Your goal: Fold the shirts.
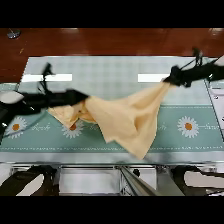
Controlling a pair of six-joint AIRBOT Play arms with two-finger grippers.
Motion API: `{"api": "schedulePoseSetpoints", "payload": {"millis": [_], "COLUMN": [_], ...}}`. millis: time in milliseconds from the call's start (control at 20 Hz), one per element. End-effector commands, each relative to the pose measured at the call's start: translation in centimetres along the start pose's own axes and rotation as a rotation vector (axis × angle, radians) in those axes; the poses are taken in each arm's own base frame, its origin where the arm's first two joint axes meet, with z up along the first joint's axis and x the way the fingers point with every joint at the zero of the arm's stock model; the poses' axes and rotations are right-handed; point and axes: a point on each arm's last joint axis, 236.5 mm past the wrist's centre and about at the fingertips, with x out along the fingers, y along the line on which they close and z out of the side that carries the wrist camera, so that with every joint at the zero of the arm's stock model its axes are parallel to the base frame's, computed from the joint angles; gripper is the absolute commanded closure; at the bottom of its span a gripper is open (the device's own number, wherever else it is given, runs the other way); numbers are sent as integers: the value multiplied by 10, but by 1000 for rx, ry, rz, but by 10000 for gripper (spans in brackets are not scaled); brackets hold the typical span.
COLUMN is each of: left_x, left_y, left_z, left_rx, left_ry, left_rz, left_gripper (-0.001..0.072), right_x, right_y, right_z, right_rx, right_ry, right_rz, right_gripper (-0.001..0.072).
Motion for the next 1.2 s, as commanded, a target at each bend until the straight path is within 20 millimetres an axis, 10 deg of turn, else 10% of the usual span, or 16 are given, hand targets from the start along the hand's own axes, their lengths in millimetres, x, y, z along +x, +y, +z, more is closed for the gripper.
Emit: {"api": "schedulePoseSetpoints", "payload": {"millis": [0,100,250,600,800,950,1150], "left_x": [-82,-143,-213,-322,-347,-346,-290], "left_y": [-99,-170,-244,-345,-344,-317,-214], "left_z": [110,154,170,114,60,40,36], "left_rx": [287,465,674,984,1017,940,689], "left_ry": [-259,-427,-585,-890,-908,-869,-637], "left_rz": [-49,-38,85,421,622,672,630], "left_gripper": [684,684,684,684,684,684,684], "right_x": [-118,-206,-305,-423,-432,-401,-315], "right_y": [105,174,241,263,257,234,194], "right_z": [63,64,23,-104,-155,-171,-166], "right_rx": [-244,-416,-600,-778,-780,-742,-640], "right_ry": [-287,-464,-674,-933,-927,-800,-525], "right_rz": [52,81,94,-101,-123,-131,-64], "right_gripper": [678,678,678,678,677,677,677]}}
